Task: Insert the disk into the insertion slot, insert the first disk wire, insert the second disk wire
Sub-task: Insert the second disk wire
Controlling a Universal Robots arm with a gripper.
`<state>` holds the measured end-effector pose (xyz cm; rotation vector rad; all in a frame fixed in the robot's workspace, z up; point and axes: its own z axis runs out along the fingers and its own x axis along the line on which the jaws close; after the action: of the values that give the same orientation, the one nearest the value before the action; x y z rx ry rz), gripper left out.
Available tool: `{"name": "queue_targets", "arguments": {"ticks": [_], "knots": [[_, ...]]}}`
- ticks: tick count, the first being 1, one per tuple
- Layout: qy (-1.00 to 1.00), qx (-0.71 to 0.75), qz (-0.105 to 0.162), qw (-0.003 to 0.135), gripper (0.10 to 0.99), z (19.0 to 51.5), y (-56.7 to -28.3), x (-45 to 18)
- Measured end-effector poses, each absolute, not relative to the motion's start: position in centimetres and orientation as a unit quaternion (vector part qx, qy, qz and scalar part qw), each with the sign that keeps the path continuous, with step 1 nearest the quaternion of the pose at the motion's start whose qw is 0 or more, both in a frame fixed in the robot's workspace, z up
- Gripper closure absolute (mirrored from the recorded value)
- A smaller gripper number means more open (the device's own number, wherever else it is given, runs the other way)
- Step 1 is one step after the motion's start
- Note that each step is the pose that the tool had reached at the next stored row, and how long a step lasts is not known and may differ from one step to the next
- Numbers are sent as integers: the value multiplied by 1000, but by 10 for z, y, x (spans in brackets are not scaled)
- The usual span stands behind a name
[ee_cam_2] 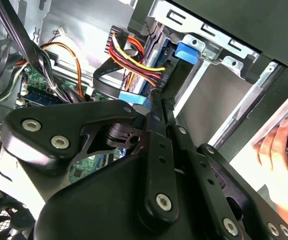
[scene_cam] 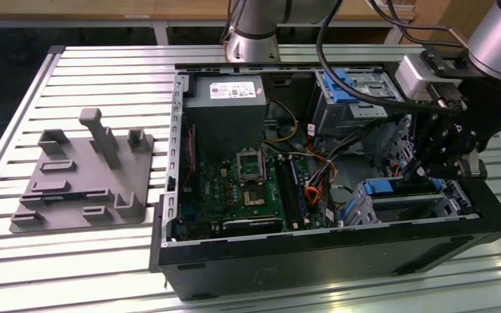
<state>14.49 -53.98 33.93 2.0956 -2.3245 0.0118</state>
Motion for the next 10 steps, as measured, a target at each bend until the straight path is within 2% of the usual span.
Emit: {"name": "queue_targets", "arguments": {"ticks": [10], "knots": [[-743, 670, 3, 5, 945, 351, -532, 142]]}}
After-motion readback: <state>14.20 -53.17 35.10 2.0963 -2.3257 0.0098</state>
